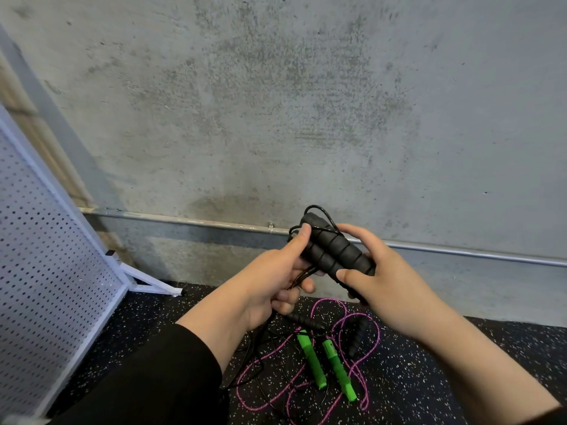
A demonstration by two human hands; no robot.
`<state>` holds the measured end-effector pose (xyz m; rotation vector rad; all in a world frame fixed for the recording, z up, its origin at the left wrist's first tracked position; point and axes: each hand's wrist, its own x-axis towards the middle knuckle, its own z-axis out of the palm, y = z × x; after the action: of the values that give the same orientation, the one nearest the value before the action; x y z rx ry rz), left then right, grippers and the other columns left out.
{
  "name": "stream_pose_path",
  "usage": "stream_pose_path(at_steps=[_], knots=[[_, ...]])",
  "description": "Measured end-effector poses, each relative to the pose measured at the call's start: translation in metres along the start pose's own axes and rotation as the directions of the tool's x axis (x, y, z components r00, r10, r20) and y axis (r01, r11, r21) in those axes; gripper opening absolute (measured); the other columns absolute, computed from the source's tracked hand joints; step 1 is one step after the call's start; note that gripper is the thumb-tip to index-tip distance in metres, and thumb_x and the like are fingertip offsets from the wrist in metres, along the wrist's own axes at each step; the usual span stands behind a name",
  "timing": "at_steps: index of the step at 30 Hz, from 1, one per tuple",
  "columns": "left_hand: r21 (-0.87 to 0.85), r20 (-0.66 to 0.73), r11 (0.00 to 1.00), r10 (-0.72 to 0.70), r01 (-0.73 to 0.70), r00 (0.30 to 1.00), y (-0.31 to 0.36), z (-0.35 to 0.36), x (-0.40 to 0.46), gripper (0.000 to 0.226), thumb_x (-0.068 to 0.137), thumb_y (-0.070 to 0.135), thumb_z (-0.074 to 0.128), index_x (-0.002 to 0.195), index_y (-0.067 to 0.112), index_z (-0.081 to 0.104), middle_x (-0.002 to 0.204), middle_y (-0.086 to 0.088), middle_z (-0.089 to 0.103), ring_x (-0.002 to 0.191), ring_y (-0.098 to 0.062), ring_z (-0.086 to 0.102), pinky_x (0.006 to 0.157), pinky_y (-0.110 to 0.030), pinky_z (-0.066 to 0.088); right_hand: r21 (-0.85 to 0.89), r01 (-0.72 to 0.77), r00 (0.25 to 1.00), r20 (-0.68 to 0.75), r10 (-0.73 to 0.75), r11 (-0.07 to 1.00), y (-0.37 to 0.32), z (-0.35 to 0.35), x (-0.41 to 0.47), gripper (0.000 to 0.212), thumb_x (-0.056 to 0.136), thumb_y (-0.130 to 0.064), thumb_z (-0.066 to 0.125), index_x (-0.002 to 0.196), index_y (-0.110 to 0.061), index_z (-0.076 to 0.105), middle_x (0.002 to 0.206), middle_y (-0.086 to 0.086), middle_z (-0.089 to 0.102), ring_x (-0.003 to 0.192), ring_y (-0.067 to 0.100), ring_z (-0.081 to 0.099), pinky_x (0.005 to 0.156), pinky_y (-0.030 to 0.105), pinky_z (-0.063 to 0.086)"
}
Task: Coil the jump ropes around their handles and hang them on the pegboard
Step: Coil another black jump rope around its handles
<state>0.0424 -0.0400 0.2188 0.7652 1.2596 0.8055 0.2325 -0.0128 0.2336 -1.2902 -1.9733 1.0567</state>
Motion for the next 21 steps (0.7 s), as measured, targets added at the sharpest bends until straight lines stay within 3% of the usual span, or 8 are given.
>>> stream_pose_path(at_steps=[3,6,9,13,17,21], knots=[[-0.017,-0.004,0.999,-0.040,0.040,0.999,0.000,-0.004,0.002,0.103,0.076,0.093,0.038,0.118,0.005,0.069,0.067,0.001,0.052,0.045,-0.008,0.018,0.037,-0.019,0.016,-0.254,0.035,0.999,-0.023,-0.042,0.966,0.002,0.005,-0.002,0.065,0.094,-0.021,0.066,0.132,-0.064,0.037,0.085,-0.011,0.067,0.066,0.007,0.059,0.067,0.033,0.051],[-0.038,-0.007,0.998,-0.049,0.049,0.999,0.000,-0.004,0.000,0.098,0.075,0.093,0.038,0.109,0.006,0.067,0.066,0.001,0.051,0.043,-0.007,0.019,0.036,-0.019,0.017,-0.373,0.076,0.995,-0.034,-0.096,0.925,0.001,0.009,-0.005,0.066,0.095,-0.020,0.063,0.139,-0.058,0.033,0.108,-0.020,0.061,0.091,0.006,0.057,0.076,0.027,0.042],[-0.125,0.003,0.991,-0.050,0.050,0.999,0.000,-0.003,-0.001,0.094,0.077,0.091,0.040,0.107,0.006,0.068,0.066,0.001,0.050,0.043,-0.006,0.017,0.038,-0.019,0.013,-0.470,0.153,0.982,-0.026,-0.187,0.869,0.000,0.015,-0.008,0.073,0.094,-0.017,0.062,0.142,-0.060,0.028,0.127,-0.023,0.053,0.109,0.009,0.057,0.085,0.031,0.048],[-0.213,-0.033,0.976,-0.054,0.046,0.998,0.000,-0.003,-0.001,0.100,0.076,0.090,0.045,0.122,0.004,0.068,0.065,0.002,0.048,0.043,-0.006,0.016,0.035,-0.018,0.014,-0.530,0.207,0.967,-0.020,-0.256,0.822,-0.002,0.024,-0.010,0.076,0.094,-0.018,0.062,0.139,-0.064,0.022,0.133,-0.022,0.046,0.109,0.016,0.061,0.081,0.043,0.056],[-0.243,-0.024,0.970,-0.035,0.028,0.999,0.000,-0.003,-0.002,0.089,0.071,0.093,0.047,0.106,0.013,0.068,0.066,0.002,0.047,0.045,-0.007,0.015,0.035,-0.019,0.013,-0.558,0.217,0.960,-0.025,-0.277,0.801,-0.006,0.023,-0.010,0.076,0.095,-0.019,0.061,0.138,-0.066,0.019,0.133,-0.020,0.045,0.106,0.016,0.060,0.078,0.042,0.056],[-0.258,-0.061,0.966,-0.020,0.003,0.998,0.000,-0.005,-0.001,0.076,0.082,0.081,0.054,0.108,0.011,0.065,0.065,0.001,0.049,0.043,-0.007,0.018,0.034,-0.019,0.015,-0.531,0.212,0.969,0.004,-0.248,0.820,-0.008,0.023,-0.009,0.075,0.095,-0.019,0.061,0.140,-0.062,0.020,0.135,-0.022,0.042,0.107,0.013,0.059,0.080,0.039,0.056]])
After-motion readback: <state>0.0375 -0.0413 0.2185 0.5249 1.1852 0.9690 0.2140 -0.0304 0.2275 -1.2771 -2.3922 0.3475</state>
